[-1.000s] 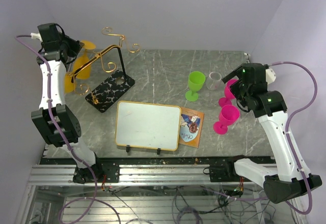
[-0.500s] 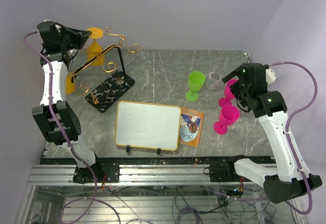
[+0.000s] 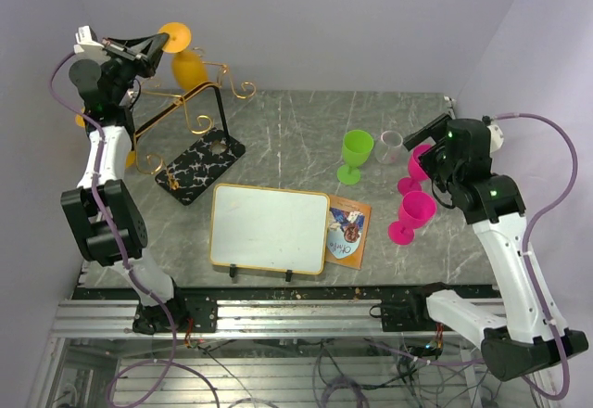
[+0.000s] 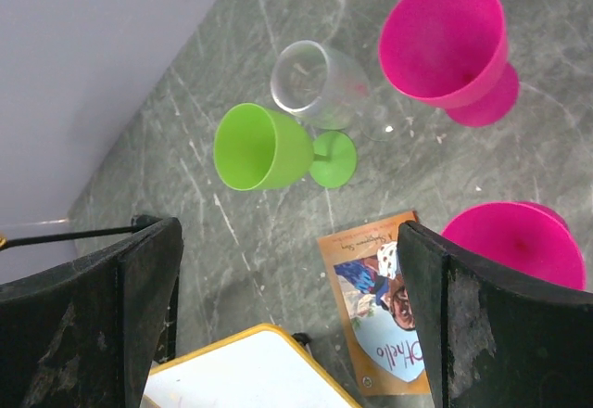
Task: Take the wine glass off the wine glass rack
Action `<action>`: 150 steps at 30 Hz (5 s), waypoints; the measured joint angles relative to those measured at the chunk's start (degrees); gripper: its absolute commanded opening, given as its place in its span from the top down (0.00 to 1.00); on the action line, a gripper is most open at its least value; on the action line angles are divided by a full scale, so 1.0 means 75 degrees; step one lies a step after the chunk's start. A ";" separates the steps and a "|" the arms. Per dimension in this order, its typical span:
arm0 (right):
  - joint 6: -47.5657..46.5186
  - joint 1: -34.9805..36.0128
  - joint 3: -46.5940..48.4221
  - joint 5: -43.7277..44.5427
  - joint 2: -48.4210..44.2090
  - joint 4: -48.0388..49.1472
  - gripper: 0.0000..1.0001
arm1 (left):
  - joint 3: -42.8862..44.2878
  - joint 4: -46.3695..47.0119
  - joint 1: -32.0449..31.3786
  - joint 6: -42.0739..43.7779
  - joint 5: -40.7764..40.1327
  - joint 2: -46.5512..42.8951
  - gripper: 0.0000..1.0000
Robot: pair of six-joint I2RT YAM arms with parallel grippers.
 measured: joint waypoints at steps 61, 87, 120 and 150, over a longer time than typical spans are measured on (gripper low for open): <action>0.2591 -0.0029 -0.3016 -0.7064 -0.1740 1.1284 1.00 | -0.0784 0.6496 -0.6292 -0.3955 -0.0933 -0.0431 0.71; 0.1011 0.0012 0.1268 0.1988 -0.0411 0.0627 1.00 | -0.2317 0.1670 -0.6079 0.0128 -0.0329 -0.2439 0.01; 0.0717 -0.2046 -0.1323 0.1040 0.0924 -0.1740 1.00 | 0.0035 -0.6918 -0.3812 0.6015 -0.1186 -0.4100 0.01; -0.0058 -0.2194 0.0286 0.1384 0.1279 -0.1751 0.27 | 0.1492 -1.1028 -0.2244 0.8140 -0.4313 -0.4945 0.05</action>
